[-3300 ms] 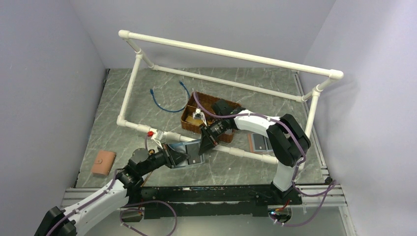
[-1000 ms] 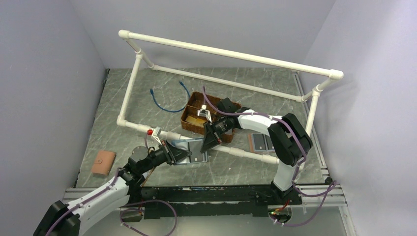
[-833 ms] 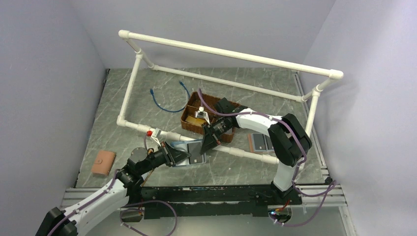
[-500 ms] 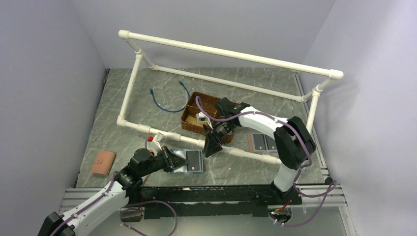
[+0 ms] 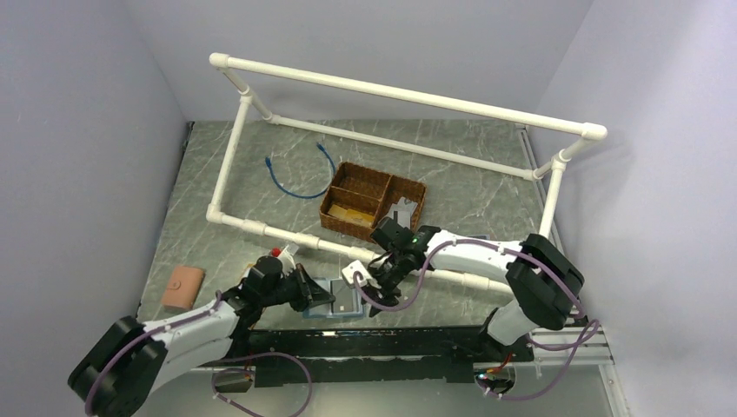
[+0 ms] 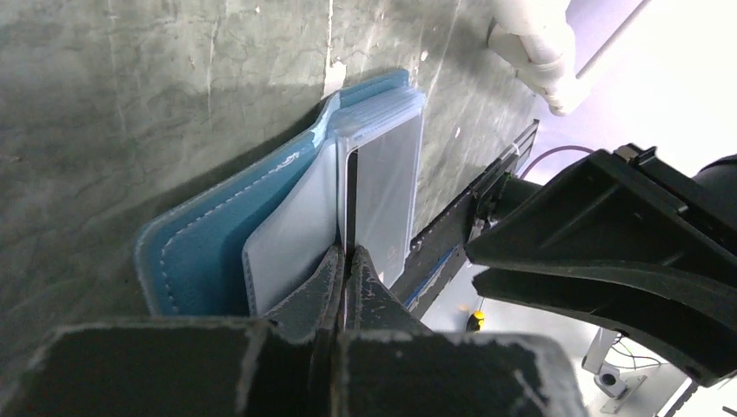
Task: Take the credit cards out of the card holder
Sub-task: Remove the credit card from the card holder.
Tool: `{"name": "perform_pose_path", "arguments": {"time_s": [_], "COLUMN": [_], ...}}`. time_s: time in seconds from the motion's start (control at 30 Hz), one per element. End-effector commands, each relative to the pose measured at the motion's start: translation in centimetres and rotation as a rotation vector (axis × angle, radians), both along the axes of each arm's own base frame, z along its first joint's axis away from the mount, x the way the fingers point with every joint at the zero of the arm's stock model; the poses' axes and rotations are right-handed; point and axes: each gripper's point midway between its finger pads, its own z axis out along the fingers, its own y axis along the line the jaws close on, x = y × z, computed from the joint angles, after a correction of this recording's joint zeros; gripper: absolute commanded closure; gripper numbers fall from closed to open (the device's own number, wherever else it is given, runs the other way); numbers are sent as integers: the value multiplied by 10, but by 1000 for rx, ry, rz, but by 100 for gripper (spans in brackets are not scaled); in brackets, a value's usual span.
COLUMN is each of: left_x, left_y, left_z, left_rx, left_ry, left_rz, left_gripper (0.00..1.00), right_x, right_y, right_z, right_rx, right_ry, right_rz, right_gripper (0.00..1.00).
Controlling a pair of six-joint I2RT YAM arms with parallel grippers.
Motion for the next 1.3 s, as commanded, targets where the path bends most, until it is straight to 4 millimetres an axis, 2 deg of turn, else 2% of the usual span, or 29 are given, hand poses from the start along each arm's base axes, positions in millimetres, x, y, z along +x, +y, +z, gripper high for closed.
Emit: {"name": "perform_pose_path", "arguments": {"time_s": [0.0, 0.27, 0.4, 0.57, 0.67, 0.8, 0.9, 1.07, 1.27], "left_x": [12, 10, 8, 8, 7, 3, 2, 4, 6], "left_y": [-16, -24, -21, -7, 1, 6, 6, 1, -5], "left_z": [18, 4, -2, -9, -9, -9, -9, -10, -12], "left_rx": [-32, -35, -11, 50, 72, 82, 82, 71, 61], "left_ry": [-72, -31, -16, -16, -15, -15, -17, -17, -11], "left_rz": [-63, -113, -114, -81, -62, -58, -61, -86, -113], "left_gripper": [100, 100, 100, 100, 100, 100, 100, 100, 100], "right_x": [38, 41, 39, 37, 38, 28, 32, 42, 39], "right_y": [24, 27, 15, 0, 0, 6, 9, 11, 12], "right_z": [-13, -39, -52, -62, -62, -41, -33, -40, -55], "right_rx": [53, -29, -96, -143, -144, -89, -67, -104, -157], "right_ry": [-277, -395, -429, -453, -454, -360, -334, -329, -342], "right_rz": [-21, 11, 60, 105, 105, 98, 66, 7, 15], "right_gripper": [57, 56, 59, 59, 57, 54, 52, 53, 53]}}
